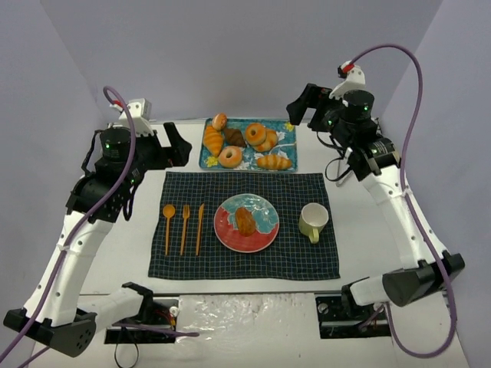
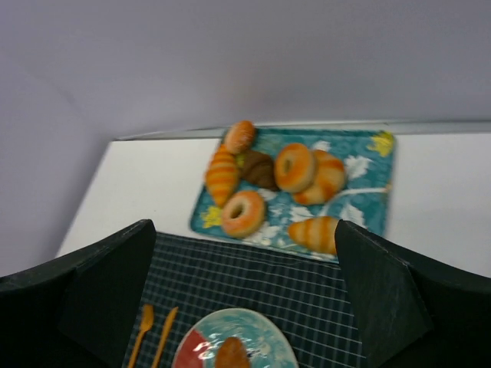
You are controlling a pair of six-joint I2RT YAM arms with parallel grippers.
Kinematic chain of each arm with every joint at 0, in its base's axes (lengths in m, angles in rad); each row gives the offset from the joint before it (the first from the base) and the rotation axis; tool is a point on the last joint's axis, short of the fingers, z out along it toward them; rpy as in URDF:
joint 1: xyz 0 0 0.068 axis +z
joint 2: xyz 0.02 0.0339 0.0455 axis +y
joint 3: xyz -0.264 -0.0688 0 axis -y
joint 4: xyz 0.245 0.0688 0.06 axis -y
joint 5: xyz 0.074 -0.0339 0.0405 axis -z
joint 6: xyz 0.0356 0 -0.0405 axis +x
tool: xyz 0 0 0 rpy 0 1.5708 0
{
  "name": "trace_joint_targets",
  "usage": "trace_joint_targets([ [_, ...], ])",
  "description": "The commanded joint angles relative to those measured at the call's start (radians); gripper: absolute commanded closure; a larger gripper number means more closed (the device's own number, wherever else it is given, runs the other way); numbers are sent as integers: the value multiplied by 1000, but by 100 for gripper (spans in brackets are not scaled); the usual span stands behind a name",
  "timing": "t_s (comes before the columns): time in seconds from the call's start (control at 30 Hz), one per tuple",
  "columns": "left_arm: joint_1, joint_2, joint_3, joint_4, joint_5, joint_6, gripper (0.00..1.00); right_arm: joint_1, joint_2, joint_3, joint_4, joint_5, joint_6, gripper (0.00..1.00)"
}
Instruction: Place the bread
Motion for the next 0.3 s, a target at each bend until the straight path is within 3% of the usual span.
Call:
trace_joint_targets([
  [0.0,9,4,84,38,-17,21,3,70,-129,34,70,-46,28,0],
  [0.27,8,27,139,34,7,21,3,127,-229,-43,84,-18,17,0],
])
